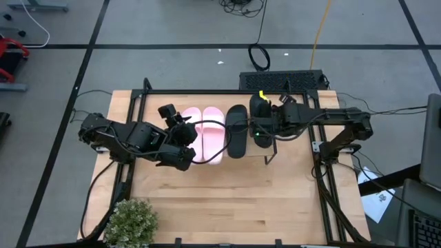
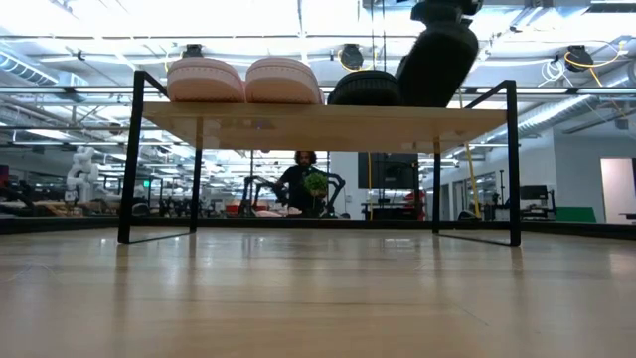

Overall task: Pick and place slides into the shelf
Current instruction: Put the black slipper on the shelf

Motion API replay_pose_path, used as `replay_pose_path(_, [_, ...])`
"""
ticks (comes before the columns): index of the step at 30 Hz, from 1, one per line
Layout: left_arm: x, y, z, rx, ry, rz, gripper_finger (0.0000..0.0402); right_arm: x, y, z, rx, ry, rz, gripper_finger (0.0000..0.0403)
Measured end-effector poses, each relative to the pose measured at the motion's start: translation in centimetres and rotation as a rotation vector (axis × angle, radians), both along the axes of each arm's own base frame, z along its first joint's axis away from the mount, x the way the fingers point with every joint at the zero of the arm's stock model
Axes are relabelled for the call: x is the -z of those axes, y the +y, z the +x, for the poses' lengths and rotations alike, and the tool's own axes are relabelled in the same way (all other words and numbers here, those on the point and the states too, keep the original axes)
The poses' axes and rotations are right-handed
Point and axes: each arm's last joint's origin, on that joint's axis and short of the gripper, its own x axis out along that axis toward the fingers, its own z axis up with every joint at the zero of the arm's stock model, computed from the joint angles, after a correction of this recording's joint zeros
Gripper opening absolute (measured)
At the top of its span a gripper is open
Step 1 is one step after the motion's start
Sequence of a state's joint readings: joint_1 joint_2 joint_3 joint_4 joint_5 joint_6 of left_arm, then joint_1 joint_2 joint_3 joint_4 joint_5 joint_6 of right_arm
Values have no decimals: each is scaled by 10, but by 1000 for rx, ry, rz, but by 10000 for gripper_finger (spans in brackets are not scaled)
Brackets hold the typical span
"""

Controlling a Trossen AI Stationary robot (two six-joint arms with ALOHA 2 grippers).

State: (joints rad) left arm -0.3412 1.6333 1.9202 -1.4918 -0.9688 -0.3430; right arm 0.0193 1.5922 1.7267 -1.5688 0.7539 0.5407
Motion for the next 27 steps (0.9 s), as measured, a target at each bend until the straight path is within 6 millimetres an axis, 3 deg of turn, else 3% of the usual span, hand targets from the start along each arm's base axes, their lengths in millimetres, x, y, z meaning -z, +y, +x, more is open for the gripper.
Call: replay_pose_path(27, [0,0,0,3,2,-7,152,28,-5,25,47,83,-5,0])
